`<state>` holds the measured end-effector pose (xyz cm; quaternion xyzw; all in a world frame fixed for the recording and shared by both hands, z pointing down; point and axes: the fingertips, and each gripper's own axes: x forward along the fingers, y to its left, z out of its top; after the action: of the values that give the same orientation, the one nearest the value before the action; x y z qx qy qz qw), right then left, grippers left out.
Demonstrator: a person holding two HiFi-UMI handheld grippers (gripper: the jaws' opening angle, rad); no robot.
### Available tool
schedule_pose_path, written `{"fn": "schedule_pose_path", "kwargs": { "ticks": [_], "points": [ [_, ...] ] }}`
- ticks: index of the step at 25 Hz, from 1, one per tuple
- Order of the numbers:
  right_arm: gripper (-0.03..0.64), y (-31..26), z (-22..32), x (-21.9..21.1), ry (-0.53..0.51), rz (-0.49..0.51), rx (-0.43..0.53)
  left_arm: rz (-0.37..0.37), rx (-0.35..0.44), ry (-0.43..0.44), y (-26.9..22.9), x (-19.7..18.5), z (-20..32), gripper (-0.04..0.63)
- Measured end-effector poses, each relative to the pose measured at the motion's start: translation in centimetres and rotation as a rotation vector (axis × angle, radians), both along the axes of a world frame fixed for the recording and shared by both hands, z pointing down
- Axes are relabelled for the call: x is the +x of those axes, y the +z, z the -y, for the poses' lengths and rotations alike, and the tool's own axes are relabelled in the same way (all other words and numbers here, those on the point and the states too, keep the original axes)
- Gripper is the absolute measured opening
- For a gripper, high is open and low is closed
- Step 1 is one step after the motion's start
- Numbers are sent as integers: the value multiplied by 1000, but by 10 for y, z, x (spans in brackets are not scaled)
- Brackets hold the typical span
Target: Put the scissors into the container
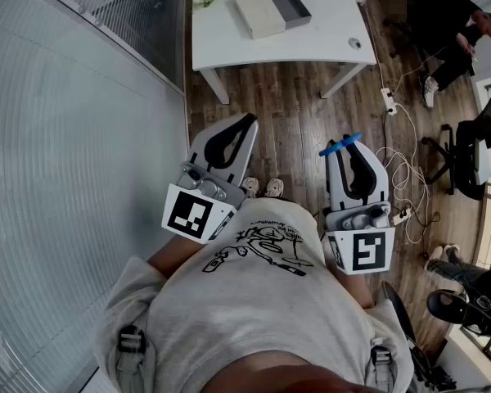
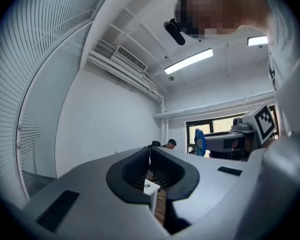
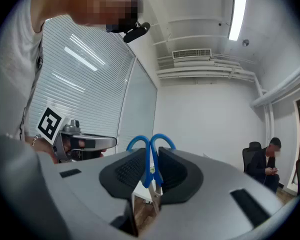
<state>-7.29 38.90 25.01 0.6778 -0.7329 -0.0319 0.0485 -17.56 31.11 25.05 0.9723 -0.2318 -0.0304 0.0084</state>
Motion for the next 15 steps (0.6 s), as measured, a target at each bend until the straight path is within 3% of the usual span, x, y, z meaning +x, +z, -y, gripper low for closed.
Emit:
{"fn": "schedule_pose_path", "kwargs": {
  "ticks": [15],
  "points": [
    [87,3,-4,49,-21,39,13,13,-6,-29,4,47,-3,28]
  ]
}}
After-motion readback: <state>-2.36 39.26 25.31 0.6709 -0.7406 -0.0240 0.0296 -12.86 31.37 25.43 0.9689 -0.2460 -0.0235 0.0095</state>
